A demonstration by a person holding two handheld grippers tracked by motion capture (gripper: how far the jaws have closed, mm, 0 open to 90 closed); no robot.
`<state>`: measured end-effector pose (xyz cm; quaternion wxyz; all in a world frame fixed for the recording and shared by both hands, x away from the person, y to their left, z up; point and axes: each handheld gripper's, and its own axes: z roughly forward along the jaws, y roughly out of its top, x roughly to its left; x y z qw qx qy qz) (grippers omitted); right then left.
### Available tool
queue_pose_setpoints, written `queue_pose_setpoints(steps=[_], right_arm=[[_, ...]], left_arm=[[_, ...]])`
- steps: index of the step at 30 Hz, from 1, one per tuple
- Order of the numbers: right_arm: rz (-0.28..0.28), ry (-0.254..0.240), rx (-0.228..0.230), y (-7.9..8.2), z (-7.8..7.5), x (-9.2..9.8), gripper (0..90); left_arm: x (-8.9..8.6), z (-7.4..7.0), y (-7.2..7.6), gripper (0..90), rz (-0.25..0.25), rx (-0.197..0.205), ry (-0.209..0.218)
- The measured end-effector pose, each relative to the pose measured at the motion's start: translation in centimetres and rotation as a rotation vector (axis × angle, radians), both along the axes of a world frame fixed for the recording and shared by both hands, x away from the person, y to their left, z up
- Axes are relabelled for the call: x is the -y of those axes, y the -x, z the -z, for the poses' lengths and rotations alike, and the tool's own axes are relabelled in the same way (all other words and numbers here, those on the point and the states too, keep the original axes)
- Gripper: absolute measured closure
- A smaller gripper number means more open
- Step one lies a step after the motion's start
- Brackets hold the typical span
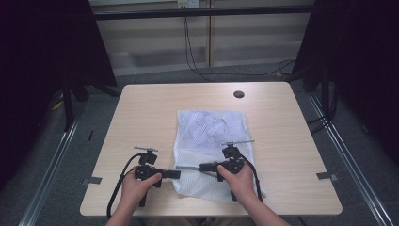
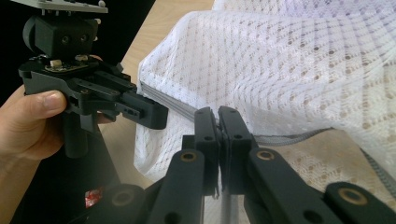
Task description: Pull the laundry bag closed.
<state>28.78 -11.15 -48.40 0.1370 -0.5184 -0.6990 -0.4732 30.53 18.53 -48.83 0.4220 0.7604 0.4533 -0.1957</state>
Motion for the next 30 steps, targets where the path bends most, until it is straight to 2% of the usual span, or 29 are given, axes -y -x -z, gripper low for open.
queue_pose_setpoints(steps=[30], right_arm=[[-0.003, -0.002, -0.007, 0.16, 0.02, 0.33, 87.3]], left_arm=[[-0.07, -0.02, 0.00, 88.1, -0.002, 0.000, -0.005]])
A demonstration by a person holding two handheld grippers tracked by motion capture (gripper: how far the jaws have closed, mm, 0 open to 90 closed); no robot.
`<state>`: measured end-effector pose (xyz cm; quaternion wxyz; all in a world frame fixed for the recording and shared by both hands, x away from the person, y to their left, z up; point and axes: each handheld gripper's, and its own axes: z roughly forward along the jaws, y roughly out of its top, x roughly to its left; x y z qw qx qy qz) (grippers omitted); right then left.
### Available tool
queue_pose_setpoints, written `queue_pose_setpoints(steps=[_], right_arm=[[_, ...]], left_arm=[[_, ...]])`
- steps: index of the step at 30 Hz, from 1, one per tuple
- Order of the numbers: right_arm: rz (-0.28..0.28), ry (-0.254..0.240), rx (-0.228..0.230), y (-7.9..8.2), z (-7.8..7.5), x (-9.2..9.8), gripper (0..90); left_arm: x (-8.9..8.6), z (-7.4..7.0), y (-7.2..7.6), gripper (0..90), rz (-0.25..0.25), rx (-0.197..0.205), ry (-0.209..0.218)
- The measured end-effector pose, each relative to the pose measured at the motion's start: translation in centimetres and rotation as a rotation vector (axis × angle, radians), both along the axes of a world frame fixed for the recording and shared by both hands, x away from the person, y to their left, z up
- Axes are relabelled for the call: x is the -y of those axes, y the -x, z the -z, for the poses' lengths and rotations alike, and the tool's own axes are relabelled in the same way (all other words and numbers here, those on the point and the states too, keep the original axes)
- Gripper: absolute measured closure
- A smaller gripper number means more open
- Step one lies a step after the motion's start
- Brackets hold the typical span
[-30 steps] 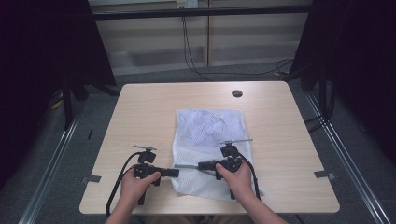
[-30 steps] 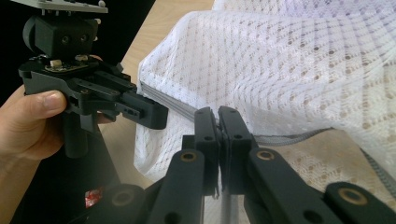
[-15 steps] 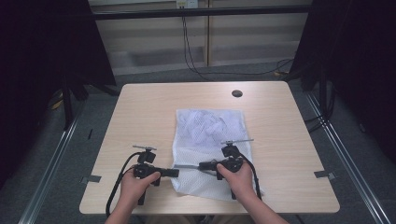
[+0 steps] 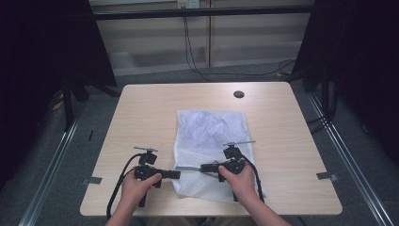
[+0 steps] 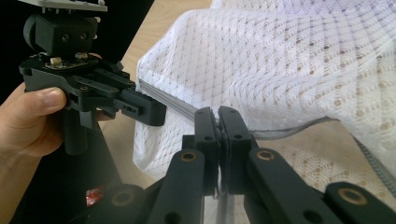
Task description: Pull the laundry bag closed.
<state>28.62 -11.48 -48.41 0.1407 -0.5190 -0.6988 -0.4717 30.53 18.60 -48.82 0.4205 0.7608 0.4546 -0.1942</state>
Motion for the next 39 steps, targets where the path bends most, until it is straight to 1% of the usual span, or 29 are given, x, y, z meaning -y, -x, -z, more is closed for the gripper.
queue_pose_setpoints(steps=[9, 10, 12, 16, 17, 20, 21, 32, 36, 37, 39], right_arm=[[-0.002, 0.001, 0.003, 0.06, -0.02, 0.05, 87.4], [-0.002, 0.000, 0.003, 0.07, -0.03, 0.06, 87.4], [0.003, 0.002, 0.001, 0.06, -0.01, 0.17, 87.3], [0.008, -0.002, -0.001, 0.03, 0.04, 0.43, 87.4], [0.007, 0.000, -0.001, 0.04, 0.02, 0.45, 87.3], [0.005, -0.002, 0.000, 0.05, 0.02, 0.48, 87.4], [0.006, -0.002, -0.002, 0.06, 0.01, 0.48, 87.4], [0.001, -0.006, 0.001, 0.17, 0.01, 0.60, 87.4], [0.003, -0.001, 0.003, 0.16, 0.05, 0.70, 87.3], [0.009, 0.000, -0.003, 0.17, 0.03, 0.74, 87.4], [0.012, -0.002, -0.004, 0.13, 0.06, 0.88, 87.4]], left_arm=[[0.01, -0.02, 0.02, 88.1, -0.003, 0.000, -0.002], [-0.04, -0.02, 0.00, 88.1, -0.003, 0.004, -0.009], [-0.11, -0.05, -0.02, 88.1, -0.006, 0.003, -0.010], [-0.18, -0.07, -0.04, 88.2, -0.008, -0.001, -0.003], [-0.19, -0.04, -0.09, 88.1, -0.007, 0.005, -0.006], [-0.20, -0.06, -0.09, 88.1, -0.005, 0.002, -0.003], [-0.10, -0.08, -0.01, 88.1, -0.014, -0.009, 0.001], [-0.09, -0.08, 0.02, 88.2, -0.016, -0.013, 0.002], [-0.10, -0.09, 0.02, 88.2, -0.014, -0.022, 0.003], [-0.22, -0.08, -0.05, 88.2, -0.012, -0.014, -0.002], [-0.23, -0.08, -0.07, 88.2, -0.011, -0.013, -0.002]])
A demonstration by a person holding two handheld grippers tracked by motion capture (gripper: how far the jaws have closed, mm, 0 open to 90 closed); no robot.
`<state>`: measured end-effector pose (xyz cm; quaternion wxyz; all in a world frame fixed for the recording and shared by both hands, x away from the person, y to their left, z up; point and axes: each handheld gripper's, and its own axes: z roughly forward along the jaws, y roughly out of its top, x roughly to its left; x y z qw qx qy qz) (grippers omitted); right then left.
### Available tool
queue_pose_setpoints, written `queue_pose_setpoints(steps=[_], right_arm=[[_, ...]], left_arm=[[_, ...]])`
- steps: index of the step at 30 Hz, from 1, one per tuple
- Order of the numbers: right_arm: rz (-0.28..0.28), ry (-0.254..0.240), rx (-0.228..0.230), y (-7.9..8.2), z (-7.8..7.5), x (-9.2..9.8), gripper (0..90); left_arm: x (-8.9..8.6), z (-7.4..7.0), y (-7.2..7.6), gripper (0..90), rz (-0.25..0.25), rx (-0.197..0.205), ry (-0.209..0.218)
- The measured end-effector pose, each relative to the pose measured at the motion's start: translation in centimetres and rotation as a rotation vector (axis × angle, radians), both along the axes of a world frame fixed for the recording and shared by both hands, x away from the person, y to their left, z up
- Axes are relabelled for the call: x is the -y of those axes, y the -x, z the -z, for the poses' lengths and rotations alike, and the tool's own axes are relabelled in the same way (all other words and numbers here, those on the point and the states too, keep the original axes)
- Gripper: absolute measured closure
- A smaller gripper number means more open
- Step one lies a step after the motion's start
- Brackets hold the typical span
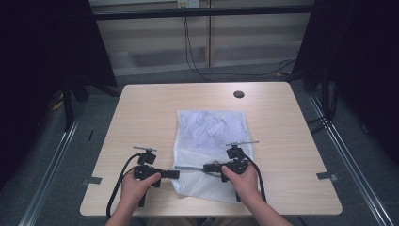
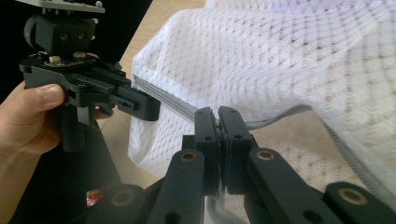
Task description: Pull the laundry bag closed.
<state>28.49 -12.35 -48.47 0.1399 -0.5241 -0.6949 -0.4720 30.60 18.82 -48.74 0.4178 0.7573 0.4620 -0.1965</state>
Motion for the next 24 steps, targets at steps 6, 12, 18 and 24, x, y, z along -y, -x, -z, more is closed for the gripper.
queue_pose_setpoints(steps=[6, 12, 18, 24], right_arm=[[-0.003, -0.003, 0.002, 0.01, -0.06, 0.06, 87.4], [-0.002, 0.006, 0.005, 0.03, -0.02, 0.34, 87.3], [-0.001, -0.001, 0.004, 0.03, -0.03, 0.41, 87.4], [-0.002, 0.010, 0.000, 0.03, -0.02, 0.49, 87.4]], left_arm=[[0.00, -0.01, 0.00, 88.2, -0.002, -0.005, 0.003], [0.04, -0.01, 0.05, 88.2, -0.006, -0.012, 0.000], [0.09, -0.01, 0.07, 88.3, -0.003, -0.030, 0.007], [0.01, 0.05, 0.02, 88.3, 0.006, -0.024, -0.004]])
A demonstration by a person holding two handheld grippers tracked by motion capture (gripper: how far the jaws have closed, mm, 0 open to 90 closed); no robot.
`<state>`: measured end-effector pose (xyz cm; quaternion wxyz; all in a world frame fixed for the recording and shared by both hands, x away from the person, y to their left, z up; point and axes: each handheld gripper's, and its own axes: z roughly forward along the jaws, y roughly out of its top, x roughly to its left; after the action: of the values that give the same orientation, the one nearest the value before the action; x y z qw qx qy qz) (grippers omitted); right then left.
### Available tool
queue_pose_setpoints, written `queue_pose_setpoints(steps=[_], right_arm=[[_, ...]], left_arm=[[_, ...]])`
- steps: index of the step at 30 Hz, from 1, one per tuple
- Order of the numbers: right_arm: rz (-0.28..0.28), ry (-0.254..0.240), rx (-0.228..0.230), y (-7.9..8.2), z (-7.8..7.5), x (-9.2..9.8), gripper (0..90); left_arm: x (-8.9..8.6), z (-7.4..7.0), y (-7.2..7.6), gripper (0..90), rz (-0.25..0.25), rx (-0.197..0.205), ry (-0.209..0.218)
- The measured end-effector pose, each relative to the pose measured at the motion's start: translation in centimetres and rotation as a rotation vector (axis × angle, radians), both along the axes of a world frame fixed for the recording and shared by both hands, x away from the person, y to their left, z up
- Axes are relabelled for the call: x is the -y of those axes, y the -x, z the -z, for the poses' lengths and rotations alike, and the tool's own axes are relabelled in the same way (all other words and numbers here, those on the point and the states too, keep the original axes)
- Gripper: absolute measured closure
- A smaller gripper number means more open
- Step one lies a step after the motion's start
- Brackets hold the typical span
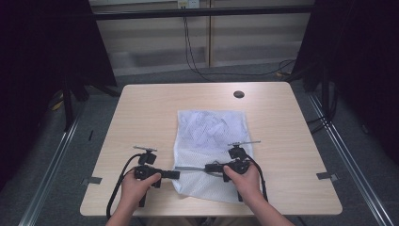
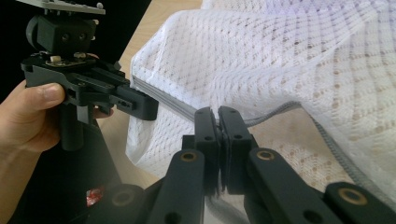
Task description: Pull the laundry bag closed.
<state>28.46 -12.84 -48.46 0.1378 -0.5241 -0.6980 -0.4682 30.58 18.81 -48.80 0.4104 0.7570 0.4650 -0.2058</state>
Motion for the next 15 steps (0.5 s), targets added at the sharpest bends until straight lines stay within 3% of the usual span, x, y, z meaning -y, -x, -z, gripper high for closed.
queue_pose_setpoints(steps=[15], right_arm=[[0.005, -0.010, -0.004, -0.06, 0.01, 0.53, 87.4]], left_arm=[[-0.01, 0.00, -0.03, 88.3, 0.005, -0.003, 0.004]])
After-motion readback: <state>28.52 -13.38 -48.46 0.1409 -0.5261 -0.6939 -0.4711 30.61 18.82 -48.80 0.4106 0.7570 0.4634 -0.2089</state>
